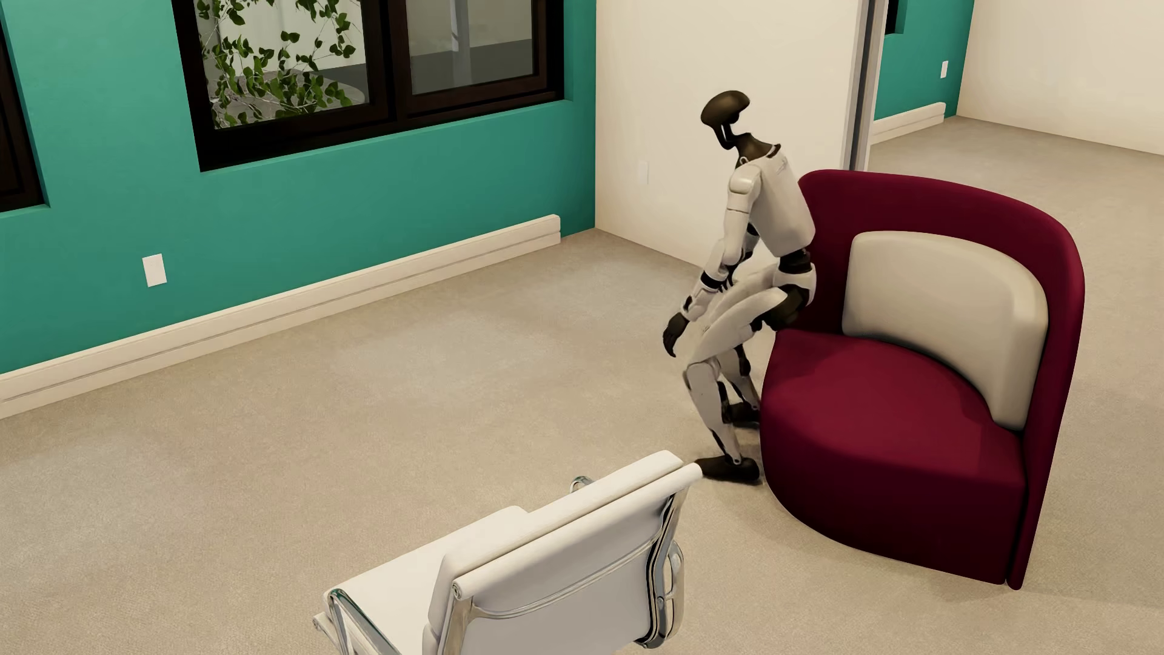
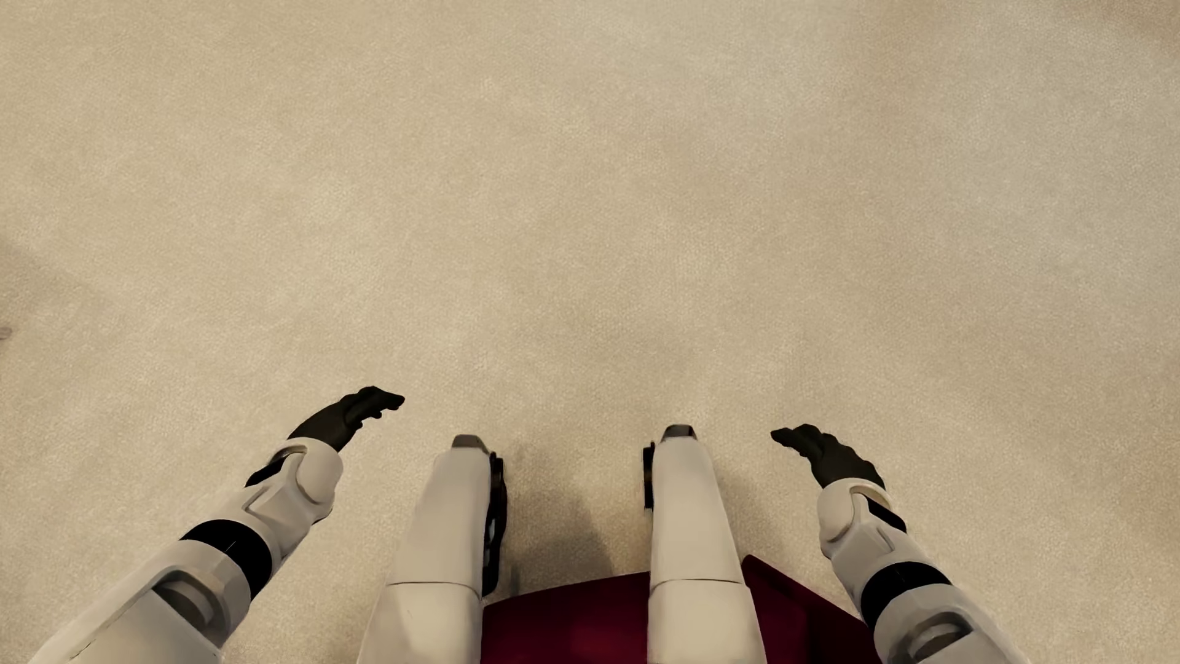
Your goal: Sit on the dark pink chair
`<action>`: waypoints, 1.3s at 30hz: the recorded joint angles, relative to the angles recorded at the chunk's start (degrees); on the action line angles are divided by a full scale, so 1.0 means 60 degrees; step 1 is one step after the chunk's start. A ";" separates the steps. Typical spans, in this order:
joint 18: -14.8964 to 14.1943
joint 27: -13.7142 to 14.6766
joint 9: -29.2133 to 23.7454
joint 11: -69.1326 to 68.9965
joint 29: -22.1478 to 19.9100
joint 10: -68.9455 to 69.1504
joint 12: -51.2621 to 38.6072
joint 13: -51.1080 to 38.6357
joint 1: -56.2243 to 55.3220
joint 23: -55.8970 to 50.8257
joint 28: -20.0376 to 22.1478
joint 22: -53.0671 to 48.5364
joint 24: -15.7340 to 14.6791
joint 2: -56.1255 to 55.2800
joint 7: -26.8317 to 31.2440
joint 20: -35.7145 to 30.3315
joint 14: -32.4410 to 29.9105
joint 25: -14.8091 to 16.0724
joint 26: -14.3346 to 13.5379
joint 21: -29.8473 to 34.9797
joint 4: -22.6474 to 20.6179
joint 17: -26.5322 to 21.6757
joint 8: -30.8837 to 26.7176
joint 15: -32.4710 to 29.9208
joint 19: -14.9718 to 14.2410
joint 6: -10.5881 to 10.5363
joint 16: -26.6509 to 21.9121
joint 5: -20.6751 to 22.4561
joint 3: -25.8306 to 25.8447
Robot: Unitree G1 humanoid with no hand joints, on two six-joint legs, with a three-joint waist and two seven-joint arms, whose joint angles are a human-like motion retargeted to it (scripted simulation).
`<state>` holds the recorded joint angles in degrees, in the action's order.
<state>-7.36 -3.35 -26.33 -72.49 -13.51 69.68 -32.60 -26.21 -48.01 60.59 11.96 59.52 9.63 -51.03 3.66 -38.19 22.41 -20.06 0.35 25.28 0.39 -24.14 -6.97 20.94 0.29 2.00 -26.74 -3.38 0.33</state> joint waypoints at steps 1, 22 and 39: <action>-0.0066 -0.0037 -0.0085 -0.0333 -0.0027 0.0293 -0.0173 -0.0194 -0.0312 -0.0034 0.0037 -0.0060 -0.0005 -0.0338 0.0022 -0.0054 0.0047 -0.0008 0.0000 0.0080 0.0014 -0.0030 -0.0044 0.0058 -0.0029 0.0003 0.0040 -0.0034 -0.0017; -0.0471 -0.0341 -0.1684 -0.4797 -0.0026 0.4617 -0.2113 -0.2866 -0.3945 0.0076 0.0286 -0.0950 0.0162 -0.3910 0.0623 -0.0937 -0.0089 0.0184 0.0060 0.1095 -0.0036 0.0222 -0.0877 0.0060 0.0137 0.0046 0.0417 0.0191 -0.0042; 0.0010 -0.0487 -0.0902 -0.5803 0.0805 0.5952 -0.0350 -0.1361 -0.3133 0.0297 0.0036 0.0546 -0.0639 -0.2977 0.0691 -0.0443 -0.0415 0.0466 0.0500 0.0496 0.0124 0.0693 -0.0691 -0.0055 0.0110 -0.0069 0.0860 0.0319 -0.0007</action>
<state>-7.30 -6.27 -31.74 -107.31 -8.68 105.39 -34.71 -34.38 -66.81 62.37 12.18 62.80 5.80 -68.89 7.80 -40.85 19.92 -17.26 3.35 28.25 1.13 -19.98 -11.12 20.61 0.95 1.59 -21.58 -1.47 0.29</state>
